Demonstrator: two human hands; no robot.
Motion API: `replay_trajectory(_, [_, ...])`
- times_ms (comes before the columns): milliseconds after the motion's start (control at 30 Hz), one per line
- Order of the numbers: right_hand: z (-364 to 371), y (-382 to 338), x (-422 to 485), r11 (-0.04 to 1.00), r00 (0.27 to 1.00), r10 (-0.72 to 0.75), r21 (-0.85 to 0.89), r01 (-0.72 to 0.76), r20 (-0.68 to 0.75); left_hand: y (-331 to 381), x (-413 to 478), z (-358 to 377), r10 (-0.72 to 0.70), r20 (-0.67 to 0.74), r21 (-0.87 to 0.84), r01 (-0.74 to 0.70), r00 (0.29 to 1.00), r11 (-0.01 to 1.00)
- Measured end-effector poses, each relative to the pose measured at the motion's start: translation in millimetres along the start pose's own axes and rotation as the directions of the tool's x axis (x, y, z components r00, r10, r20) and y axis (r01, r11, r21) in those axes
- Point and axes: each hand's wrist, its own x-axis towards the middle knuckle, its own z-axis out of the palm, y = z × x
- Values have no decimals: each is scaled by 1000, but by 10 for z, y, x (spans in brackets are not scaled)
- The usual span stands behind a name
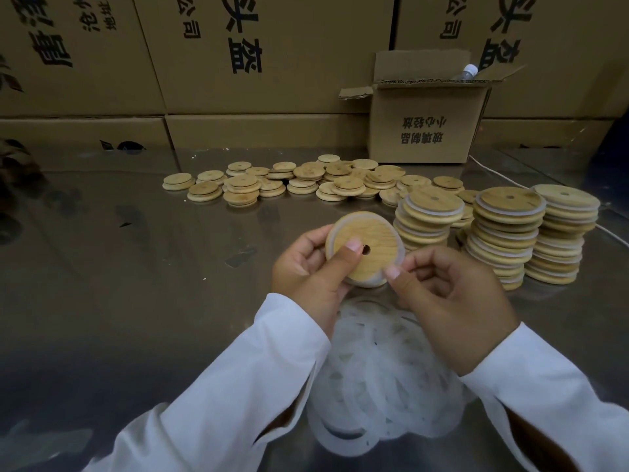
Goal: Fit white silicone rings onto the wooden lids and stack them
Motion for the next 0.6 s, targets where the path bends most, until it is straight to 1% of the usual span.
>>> replay_trajectory(167, [21, 37, 0, 999, 998, -2, -35, -1, -69, -38, 12, -17, -8, 37, 59, 5, 999, 998])
replay_trajectory(267, [-14, 68, 41, 998, 996, 7, -63, -12, -89, -49, 0, -33, -27, 75, 218, 10, 997, 976])
replay_trajectory(333, [-38, 92, 61, 992, 997, -3, -125, -6, -74, -51, -10, -36, -27, 61, 299, 7, 998, 954])
replay_trajectory(433, [-64, 106, 86, 975, 1000, 22, -220, -23, -10, -57, -6, -42, -20, 34, 349, 6, 999, 937])
replay_trajectory(600, [-105, 106, 120, 972, 996, 66, -228, -50, 65, -24, 18, -32, -9, 29, 363, -2, 1000, 932])
